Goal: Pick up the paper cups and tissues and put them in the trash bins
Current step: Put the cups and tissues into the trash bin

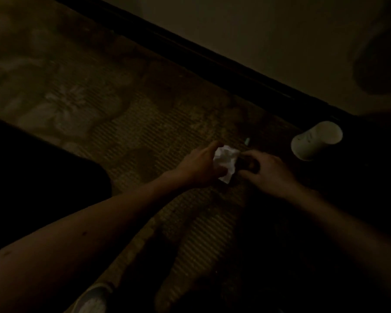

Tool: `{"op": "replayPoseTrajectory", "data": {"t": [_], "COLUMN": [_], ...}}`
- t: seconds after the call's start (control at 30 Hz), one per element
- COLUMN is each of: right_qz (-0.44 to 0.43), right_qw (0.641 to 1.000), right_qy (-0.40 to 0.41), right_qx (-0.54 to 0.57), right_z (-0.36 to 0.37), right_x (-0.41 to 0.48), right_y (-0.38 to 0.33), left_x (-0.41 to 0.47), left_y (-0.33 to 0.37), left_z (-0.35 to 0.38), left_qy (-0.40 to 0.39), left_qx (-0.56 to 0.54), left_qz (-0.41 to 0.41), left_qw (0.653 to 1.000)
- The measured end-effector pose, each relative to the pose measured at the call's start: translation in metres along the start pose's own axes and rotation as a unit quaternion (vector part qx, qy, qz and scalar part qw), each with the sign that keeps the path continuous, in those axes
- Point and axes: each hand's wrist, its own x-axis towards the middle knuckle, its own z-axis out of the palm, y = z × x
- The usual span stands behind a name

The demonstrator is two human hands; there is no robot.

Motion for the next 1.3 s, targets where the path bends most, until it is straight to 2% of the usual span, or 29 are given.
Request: {"op": "replayPoseTrajectory", "data": {"t": [0.1,0.2,0.27,0.3,0.4,0.5,0.6,0.67,0.73,0.8,0.83,0.9,0.93,1.0,1.1,1.2,1.3], "right_qz": [0.035,0.084,0.105,0.108,0.126,0.146,0.137,0.125,0.111,0.091,0.086,0.094,0.102,0.13,0.147,0.108,0.082], "right_qw": [0.995,0.982,0.963,0.952,0.921,0.885,0.857,0.877,0.92,0.953,0.958,0.949,0.942,0.954,0.967,0.965,0.963], "right_qy": [-0.008,-0.005,-0.018,-0.025,-0.06,-0.062,-0.077,-0.072,-0.022,0.109,0.19,0.302,0.315,0.266,0.204,0.236,0.254], "right_qx": [0.092,0.168,0.246,0.284,0.364,0.437,0.491,0.459,0.375,0.267,0.194,0.014,-0.046,-0.046,0.039,0.046,0.047], "right_z": [0.017,0.024,0.023,0.022,0.016,0.008,-0.004,-0.015,-0.029,-0.047,-0.057,-0.074,-0.078,-0.081,-0.072,-0.066,-0.062], "right_x": [0.006,0.013,0.014,0.014,0.008,0.003,-0.004,-0.007,-0.007,-0.006,-0.005,-0.004,-0.002,0.0,0.004,0.005,0.006], "right_y": [0.002,-0.003,-0.01,-0.012,-0.019,-0.016,-0.014,-0.013,-0.009,0.0,0.007,0.023,0.031,0.046,0.06,0.058,0.048], "left_x": [0.018,0.025,0.027,0.028,0.029,0.028,0.029,0.029,0.029,0.032,0.034,0.034,0.033,0.031,0.033,0.038,0.051], "left_y": [-0.01,-0.01,-0.006,-0.004,0.009,0.017,0.026,0.034,0.044,0.048,0.047,0.046,0.047,0.049,0.044,0.039,0.037], "left_z": [0.014,0.02,0.025,0.029,0.043,0.048,0.047,0.047,0.045,0.041,0.039,0.036,0.034,0.035,0.036,0.033,0.029], "left_qy": [0.012,-0.004,0.047,0.079,0.072,0.085,0.082,0.084,0.093,0.118,0.131,0.142,0.14,0.123,0.075,0.039,0.078], "left_qx": [-0.027,0.056,-0.061,-0.127,-0.266,-0.354,-0.388,-0.417,-0.435,-0.444,-0.443,-0.436,-0.439,-0.454,-0.386,-0.314,-0.205], "left_qz": [-0.046,-0.063,-0.059,-0.031,-0.041,-0.08,-0.067,-0.052,-0.059,-0.087,-0.095,-0.104,-0.111,-0.122,-0.12,-0.109,-0.071], "left_qw": [0.998,0.996,0.995,0.988,0.96,0.928,0.915,0.903,0.894,0.884,0.882,0.883,0.881,0.874,0.912,0.943,0.973]}}
